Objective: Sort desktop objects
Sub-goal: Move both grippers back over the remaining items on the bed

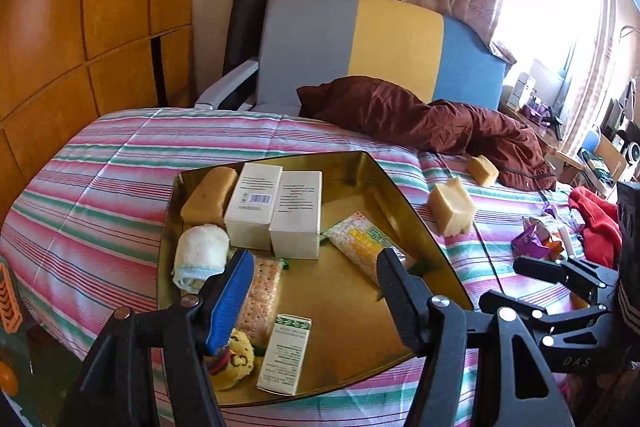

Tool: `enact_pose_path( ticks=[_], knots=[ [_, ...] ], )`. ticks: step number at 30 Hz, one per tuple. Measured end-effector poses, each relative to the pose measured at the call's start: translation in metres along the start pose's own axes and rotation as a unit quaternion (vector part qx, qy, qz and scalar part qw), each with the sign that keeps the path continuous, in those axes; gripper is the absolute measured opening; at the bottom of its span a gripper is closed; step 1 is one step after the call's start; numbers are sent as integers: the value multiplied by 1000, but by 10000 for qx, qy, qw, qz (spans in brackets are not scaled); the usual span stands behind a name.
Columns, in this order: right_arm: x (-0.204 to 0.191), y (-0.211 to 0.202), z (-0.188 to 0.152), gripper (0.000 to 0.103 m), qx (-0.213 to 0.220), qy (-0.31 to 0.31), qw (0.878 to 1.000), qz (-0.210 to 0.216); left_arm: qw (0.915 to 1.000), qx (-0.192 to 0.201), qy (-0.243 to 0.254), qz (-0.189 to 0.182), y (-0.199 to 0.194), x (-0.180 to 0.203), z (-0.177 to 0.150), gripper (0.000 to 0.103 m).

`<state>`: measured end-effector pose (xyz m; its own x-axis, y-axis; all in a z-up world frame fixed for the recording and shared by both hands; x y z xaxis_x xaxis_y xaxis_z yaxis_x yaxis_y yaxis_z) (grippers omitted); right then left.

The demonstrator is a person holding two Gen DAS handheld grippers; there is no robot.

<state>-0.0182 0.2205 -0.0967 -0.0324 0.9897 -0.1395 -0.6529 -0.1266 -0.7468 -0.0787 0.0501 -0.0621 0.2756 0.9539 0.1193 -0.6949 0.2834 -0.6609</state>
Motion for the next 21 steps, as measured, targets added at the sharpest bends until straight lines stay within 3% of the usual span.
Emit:
enact_pose_path(
  ticks=[7, 21],
  knots=[
    [15, -10, 3, 79, 73, 154, 9998, 78, 9999, -64, 89, -30, 2, 10, -4, 65],
    [66, -36, 18, 79, 108, 281, 9989, -349, 9981, -276, 488, -268, 11, 37, -15, 65]
  ],
)
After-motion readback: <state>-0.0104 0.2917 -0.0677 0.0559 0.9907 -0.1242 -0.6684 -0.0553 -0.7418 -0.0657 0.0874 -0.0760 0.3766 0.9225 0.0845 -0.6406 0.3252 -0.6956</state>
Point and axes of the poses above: each gripper's, at about its wrist camera, not at the fingertips, and y roughly the way its jaws point, x to its right, z to its top, the point moved 8 cm from there along y, roughly the way its jaws point, and after that the axes turned 1 degree about x, right-handed, at the moved point
